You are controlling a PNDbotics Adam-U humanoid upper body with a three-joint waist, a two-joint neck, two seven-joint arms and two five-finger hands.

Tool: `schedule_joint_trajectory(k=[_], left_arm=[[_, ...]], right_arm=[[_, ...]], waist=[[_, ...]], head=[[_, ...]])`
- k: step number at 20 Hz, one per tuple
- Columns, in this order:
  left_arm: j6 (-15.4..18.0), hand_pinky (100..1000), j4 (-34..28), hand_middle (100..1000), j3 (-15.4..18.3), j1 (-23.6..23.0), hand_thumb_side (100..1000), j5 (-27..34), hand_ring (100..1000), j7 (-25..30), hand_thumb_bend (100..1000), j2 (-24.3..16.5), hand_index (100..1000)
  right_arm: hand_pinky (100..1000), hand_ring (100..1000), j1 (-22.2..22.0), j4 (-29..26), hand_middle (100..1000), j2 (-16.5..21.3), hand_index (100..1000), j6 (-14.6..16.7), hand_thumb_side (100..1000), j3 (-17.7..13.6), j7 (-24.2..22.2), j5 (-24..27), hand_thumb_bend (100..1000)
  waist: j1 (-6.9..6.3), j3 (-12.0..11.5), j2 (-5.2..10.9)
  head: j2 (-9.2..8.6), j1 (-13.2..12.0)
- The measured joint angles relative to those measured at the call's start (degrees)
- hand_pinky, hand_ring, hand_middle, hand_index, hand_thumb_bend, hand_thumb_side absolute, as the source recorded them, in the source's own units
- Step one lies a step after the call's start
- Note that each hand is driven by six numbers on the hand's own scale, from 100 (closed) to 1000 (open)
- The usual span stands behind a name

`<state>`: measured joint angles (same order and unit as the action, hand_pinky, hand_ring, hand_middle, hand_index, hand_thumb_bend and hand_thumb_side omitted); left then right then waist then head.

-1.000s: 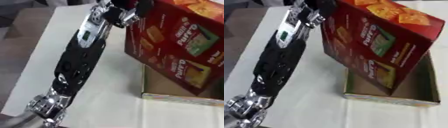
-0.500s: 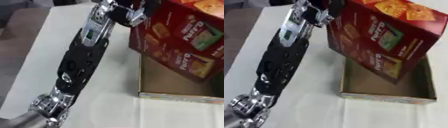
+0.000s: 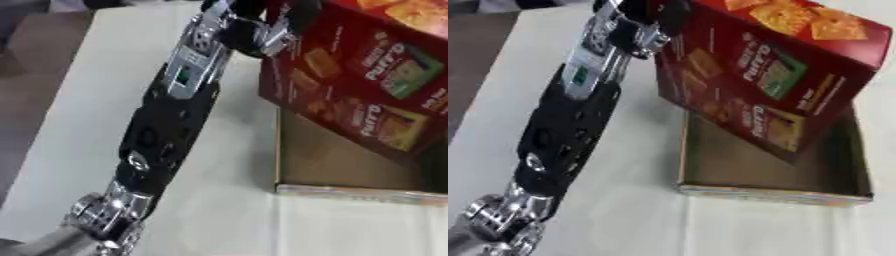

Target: Pick up objects on the table and place them in the box.

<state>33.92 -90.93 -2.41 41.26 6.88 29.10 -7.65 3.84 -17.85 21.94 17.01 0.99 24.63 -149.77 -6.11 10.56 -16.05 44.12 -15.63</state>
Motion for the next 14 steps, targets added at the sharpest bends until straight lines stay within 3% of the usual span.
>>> schedule_joint_trajectory(k=[3, 5, 6, 7, 8, 9, 10, 11, 12, 13, 14], left_arm=[[-0.94, 105, -0.33, 509, -0.45, -0.97, 548, 0.26, 452, 0.94, 100, 1.11, 547], [-1.62, 149, -0.34, 560, -1.23, -1.01, 542, 0.35, 497, 1.62, 100, 1.47, 564], [-1.92, 222, -0.34, 614, -1.65, -0.97, 545, 0.32, 554, 1.92, 100, 1.57, 614], [-2.20, 222, -0.29, 614, -2.05, -0.85, 545, 0.22, 554, 2.20, 100, 1.65, 614], [-2.43, 340, -0.20, 710, -2.45, -0.64, 601, 0.05, 657, 2.43, 100, 1.66, 720], [-2.61, 363, 0.08, 725, -2.83, -0.31, 594, -0.25, 675, 2.61, 100, 1.66, 740], [-2.77, 443, 0.38, 777, -3.19, -0.05, 664, -0.48, 738, 2.77, 100, 1.70, 801], [-2.90, 455, 0.74, 784, -3.46, 0.11, 671, -0.71, 746, 2.91, 100, 1.72, 810], [-3.00, 572, 1.04, 868, -3.72, 0.13, 731, -0.87, 829, 3.00, 100, 1.75, 897], [-3.14, 593, 1.30, 895, -3.99, 0.15, 739, -1.06, 852, 3.14, 100, 1.80, 914], [-3.26, 691, 1.55, 997, -4.23, 0.18, 759, -1.26, 954, 3.26, 100, 1.98, 959]], right_arm=[[344, 539, 0.25, -0.15, 661, 0.00, 771, 0.29, 1000, 0.04, -0.12, 0.00, 100], [345, 540, 0.29, -0.32, 661, 0.00, 771, 0.48, 1000, 0.05, -0.26, 0.00, 100], [345, 540, 0.29, -0.32, 661, 0.00, 771, 0.58, 1000, 0.07, -0.33, 0.00, 100], [345, 540, 0.35, -0.33, 661, 0.00, 771, 0.72, 1000, 0.08, -0.40, 0.00, 100], [345, 540, 0.49, -0.33, 661, -0.01, 771, 0.81, 1000, 0.09, -0.44, 0.00, 100], [345, 540, 0.59, -0.34, 661, -0.02, 771, 0.89, 1000, 0.11, -0.49, 0.00, 100], [345, 540, 0.68, -0.34, 661, -0.03, 771, 0.95, 1000, 0.16, -0.55, 0.00, 100], [345, 540, 0.70, -0.35, 661, -0.09, 771, 1.01, 1000, 0.21, -0.61, 0.00, 100], [345, 540, 0.70, -0.35, 661, -0.17, 771, 1.05, 1000, 0.27, -0.63, 0.00, 100], [345, 540, 0.72, -0.36, 661, -0.18, 771, 1.09, 1000, 0.36, -0.63, 0.00, 100], [345, 541, 0.73, -0.36, 662, -0.18, 771, 1.13, 1000, 0.38, -0.62, 0.00, 100]], waist=[[-0.20, 0.35, -0.12], [-0.32, 0.71, -0.13], [-0.37, 0.84, -0.13], [-0.39, 0.90, -0.13], [-0.41, 0.94, -0.13], [-0.41, 0.94, -0.13], [-0.41, 0.96, -0.13], [-0.42, 0.97, -0.13], [-0.42, 1.01, -0.13], [-0.42, 1.12, -0.13], [-0.42, 1.26, -0.13]], head=[[0.00, 0.01], [0.00, 0.01], [0.00, 0.01], [0.00, 0.01], [0.00, 0.01], [0.00, 0.01], [0.00, 0.01], [0.00, 0.02], [0.00, 0.02], [0.00, 0.02], [0.00, 0.02]])
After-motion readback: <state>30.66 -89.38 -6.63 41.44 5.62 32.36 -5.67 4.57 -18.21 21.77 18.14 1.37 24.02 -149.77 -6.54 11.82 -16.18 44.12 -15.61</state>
